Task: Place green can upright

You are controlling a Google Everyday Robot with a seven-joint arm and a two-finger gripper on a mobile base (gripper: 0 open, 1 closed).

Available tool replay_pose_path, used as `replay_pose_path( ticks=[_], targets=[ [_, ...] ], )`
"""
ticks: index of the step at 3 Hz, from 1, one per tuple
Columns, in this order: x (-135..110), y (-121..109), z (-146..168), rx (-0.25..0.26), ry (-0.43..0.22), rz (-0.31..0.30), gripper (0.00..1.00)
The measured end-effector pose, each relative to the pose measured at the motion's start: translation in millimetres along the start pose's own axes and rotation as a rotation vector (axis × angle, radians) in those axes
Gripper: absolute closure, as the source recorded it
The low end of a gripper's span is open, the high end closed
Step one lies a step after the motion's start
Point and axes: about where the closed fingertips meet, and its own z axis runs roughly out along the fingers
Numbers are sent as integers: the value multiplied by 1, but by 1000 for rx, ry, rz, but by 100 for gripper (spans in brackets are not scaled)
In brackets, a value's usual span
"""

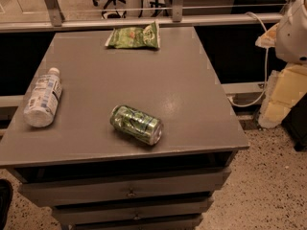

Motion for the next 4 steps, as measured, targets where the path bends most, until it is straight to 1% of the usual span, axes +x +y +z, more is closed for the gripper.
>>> replay_pose_path(
  ticks=[1, 2, 3, 4],
  targets=[
    [0, 0, 0, 0, 0, 0, 0],
    [-36, 11, 14, -23, -49, 11, 0],
    [-85, 27, 37, -58, -73, 61, 0],
    [-118, 39, 62, -81, -81, 131, 0]
  ],
)
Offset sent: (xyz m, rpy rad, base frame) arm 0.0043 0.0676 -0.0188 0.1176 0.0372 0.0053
